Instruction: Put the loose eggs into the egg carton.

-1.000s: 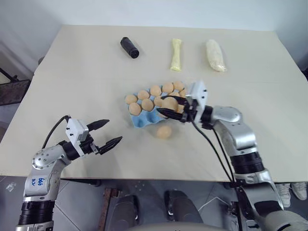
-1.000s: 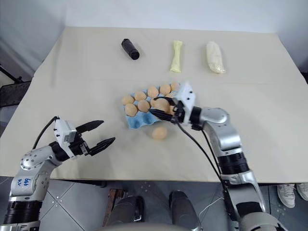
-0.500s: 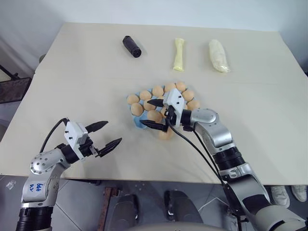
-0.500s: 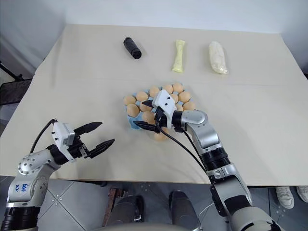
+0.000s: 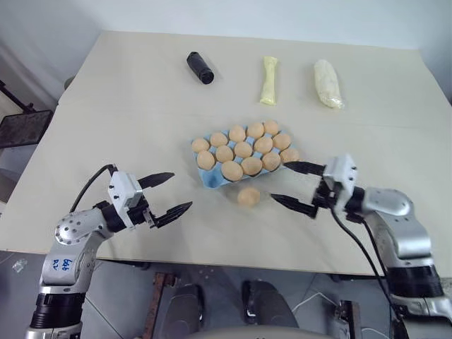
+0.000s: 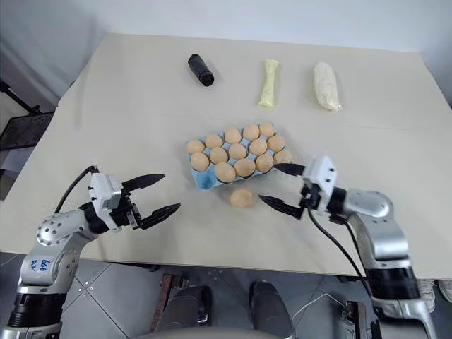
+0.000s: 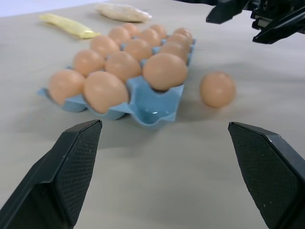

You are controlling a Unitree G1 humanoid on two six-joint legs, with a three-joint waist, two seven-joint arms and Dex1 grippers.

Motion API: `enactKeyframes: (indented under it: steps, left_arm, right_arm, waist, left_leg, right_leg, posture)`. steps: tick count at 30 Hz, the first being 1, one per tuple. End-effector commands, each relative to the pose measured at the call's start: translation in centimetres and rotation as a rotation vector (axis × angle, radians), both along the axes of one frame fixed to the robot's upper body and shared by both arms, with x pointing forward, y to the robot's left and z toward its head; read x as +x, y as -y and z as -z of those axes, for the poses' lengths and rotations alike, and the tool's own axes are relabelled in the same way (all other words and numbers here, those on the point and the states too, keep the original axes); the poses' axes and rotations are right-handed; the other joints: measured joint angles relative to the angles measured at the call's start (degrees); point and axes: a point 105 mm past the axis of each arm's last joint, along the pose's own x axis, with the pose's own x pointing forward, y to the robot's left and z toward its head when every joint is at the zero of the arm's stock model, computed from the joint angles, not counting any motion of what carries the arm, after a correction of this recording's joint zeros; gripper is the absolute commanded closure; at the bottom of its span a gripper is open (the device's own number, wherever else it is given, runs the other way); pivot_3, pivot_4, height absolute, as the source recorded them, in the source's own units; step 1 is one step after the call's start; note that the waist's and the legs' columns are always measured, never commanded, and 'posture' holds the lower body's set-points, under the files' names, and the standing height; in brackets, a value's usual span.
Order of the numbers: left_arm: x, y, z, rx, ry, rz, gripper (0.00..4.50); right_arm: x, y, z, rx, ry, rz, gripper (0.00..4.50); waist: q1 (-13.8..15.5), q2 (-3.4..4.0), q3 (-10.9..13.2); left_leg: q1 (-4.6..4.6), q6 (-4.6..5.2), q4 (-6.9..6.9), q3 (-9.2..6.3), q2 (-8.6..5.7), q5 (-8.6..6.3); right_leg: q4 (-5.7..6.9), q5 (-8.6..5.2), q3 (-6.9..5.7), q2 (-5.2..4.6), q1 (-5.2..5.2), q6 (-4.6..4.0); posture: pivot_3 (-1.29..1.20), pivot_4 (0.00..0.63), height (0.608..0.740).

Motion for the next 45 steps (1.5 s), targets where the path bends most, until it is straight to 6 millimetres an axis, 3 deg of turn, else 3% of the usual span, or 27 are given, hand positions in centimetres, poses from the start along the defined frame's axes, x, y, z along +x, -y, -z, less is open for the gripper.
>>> enactKeyframes:
  steps: [1,5,9,15,19,26,31,34,38,40,45]
  left_arm:
    - [0.2,0.2,-0.3,0.024,0.02,0.034,0.0]
    - [0.3,0.5,-0.4,0.047,0.028,0.067,0.0]
    - [0.5,-0.2,-0.5,0.047,0.037,0.042,0.0]
    - [-0.1,-1.1,-0.1,0.046,0.001,0.022,0.0]
    - [-0.2,-2.5,0.2,0.05,0.004,-0.052,0.0]
    - [-1.2,-2.7,0.5,0.044,0.003,-0.085,0.0]
    - [-1.5,-2.7,0.4,0.036,0.009,-0.106,0.0]
    - [-1.7,-2.8,0.2,0.028,0.013,-0.118,0.0]
    - [-1.9,-2.9,0.2,0.021,0.012,-0.131,0.0]
    - [-2.1,-2.9,0.3,0.018,0.008,-0.138,0.0]
    - [-2.3,-2.9,0.5,0.014,0.001,-0.147,0.0]
  right_arm:
    - [-0.9,1.9,0.2,-0.03,0.036,0.011,0.02]
    - [-1.0,2.9,1.7,-0.074,0.011,0.039,0.02]
    - [-0.8,2.6,1.9,-0.065,0.021,0.043,0.02]
    - [-0.4,-0.4,1.4,-0.064,0.027,-0.037,0.02]
    - [0.2,-4.0,1.0,-0.046,-0.012,-0.151,0.02]
    - [1.2,-7.5,2.8,-0.071,-0.076,-0.25,0.02]
    - [1.7,-8.9,3.5,-0.065,-0.089,-0.277,0.02]
    - [1.8,-9.4,3.2,-0.038,-0.081,-0.294,0.63]
    - [1.7,-9.8,2.5,-0.025,-0.068,-0.317,2.03]
    - [1.9,-10.1,1.8,-0.022,-0.054,-0.31,2.48]
    - [1.6,-11.9,-0.6,0.031,-0.02,-0.359,2.48]
  waist:
    - [0.0,0.0,0.0]
    - [0.0,0.0,0.0]
    - [0.0,0.0,0.0]
    - [-0.1,0.01,0.0]
    - [-0.2,0.0,0.0]
    - [0.0,0.01,0.0]
    - [0.0,0.01,0.0]
    - [0.0,0.01,0.0]
    - [-0.2,0.01,0.0]
    - [-0.3,0.01,0.0]
    - [-0.6,0.01,0.0]
  left_leg:
    - [0.0,0.01,0.01,0.0,0.0,0.02]
    - [0.07,0.01,0.04,0.01,0.0,0.13]
    - [0.13,-0.03,0.03,0.01,0.0,0.18]
    - [0.14,-0.04,0.0,-0.01,0.02,0.18]
    - [0.13,-0.04,0.02,-0.03,0.02,0.18]
    - [0.11,-0.06,-0.03,-0.08,0.01,0.14]
    - [0.06,-0.07,-0.02,-0.08,-0.01,0.1]
    - [0.06,-0.05,-0.01,-0.08,-0.01,0.09]
    - [0.06,-0.06,-0.01,-0.08,-0.01,0.09]
    - [0.06,-0.06,-0.01,-0.08,-0.01,0.09]
    - [0.06,-0.08,-0.01,-0.08,0.0,0.1]
  right_leg:
    - [0.01,0.0,0.0,0.0,0.0,0.0]
    - [0.12,0.0,0.01,0.0,0.04,0.0]
    - [0.2,0.02,0.02,0.0,0.06,-0.03]
    - [0.19,0.02,0.01,0.0,0.04,-0.03]
    - [0.2,0.02,0.0,-0.02,0.04,-0.03]
    - [0.14,0.01,-0.08,-0.09,0.01,-0.09]
    - [0.09,0.01,-0.14,-0.13,0.0,-0.09]
    - [0.1,0.01,-0.16,-0.13,0.0,-0.09]
    - [0.12,0.01,-0.17,-0.12,-0.01,-0.09]
    - [0.12,0.01,-0.16,-0.13,-0.01,-0.09]
    - [0.16,0.01,-0.18,-0.12,-0.03,-0.09]
  posture:
    - [0.0,0.15,0.74]
    - [0.0,0.15,0.74]
    - [0.0,0.15,0.74]
    - [0.0,0.15,0.74]
    - [0.0,0.15,0.74]
    - [0.0,0.15,0.74]
    - [0.0,0.15,0.74]
    - [0.0,0.15,0.74]
    - [0.0,0.15,0.74]
    - [0.0,0.15,0.74]
    - [0.0,0.15,0.74]
